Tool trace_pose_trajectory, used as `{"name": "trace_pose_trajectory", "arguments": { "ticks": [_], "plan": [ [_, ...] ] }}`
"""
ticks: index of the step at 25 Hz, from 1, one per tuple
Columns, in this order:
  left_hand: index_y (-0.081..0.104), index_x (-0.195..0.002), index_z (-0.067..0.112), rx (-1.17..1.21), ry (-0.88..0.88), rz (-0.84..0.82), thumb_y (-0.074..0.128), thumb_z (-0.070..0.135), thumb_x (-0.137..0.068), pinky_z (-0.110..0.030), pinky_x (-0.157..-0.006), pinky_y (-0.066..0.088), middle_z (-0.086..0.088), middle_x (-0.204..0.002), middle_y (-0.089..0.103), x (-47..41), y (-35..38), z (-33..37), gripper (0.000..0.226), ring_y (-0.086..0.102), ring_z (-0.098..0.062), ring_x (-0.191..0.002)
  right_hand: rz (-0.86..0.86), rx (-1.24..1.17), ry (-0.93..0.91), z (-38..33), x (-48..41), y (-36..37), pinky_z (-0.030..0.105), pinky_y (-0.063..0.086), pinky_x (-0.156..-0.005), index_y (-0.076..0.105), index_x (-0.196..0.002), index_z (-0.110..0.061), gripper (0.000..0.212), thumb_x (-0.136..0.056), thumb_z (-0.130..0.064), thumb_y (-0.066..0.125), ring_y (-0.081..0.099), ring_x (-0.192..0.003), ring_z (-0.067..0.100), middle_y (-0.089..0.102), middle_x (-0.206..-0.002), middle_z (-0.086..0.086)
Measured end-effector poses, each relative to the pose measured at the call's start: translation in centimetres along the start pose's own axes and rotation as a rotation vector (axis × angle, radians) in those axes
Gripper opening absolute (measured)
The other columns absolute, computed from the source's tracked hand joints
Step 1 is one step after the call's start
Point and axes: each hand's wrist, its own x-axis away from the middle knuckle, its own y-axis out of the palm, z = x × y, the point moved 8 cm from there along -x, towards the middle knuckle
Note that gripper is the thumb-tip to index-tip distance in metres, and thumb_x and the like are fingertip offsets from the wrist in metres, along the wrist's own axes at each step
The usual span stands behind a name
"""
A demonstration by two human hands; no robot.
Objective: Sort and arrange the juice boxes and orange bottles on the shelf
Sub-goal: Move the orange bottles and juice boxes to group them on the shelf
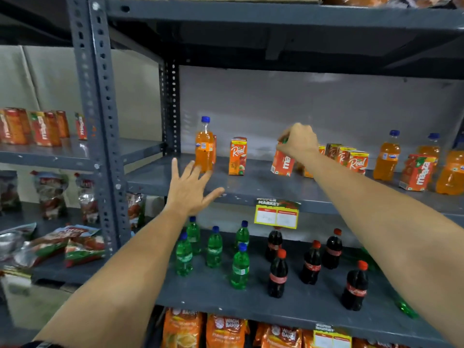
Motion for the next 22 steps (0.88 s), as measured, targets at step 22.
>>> {"name": "trace_pose_trajectory", "arguments": {
  "ticks": [22],
  "plan": [
    [0.063, -0.114, 0.002, 0.138, 0.060, 0.028, 0.004, 0.083, -0.075, -0.036, -0.087, 0.048, -0.011, -0.117, 0.068, 1.7, 3.4, -13.4, 0.108, 0.061, -0.025, -0.112, -0.074, 0.089, -0.189, -26.8, 1.5, 13.4, 0.034, 0.055, -0.076, 0.075, -0.104, -0.015, 0.022, -0.083, -0.011, 0.070, 0.068, -0.100, 0.031, 0.073, -0.108, 0.011]
  ]
}}
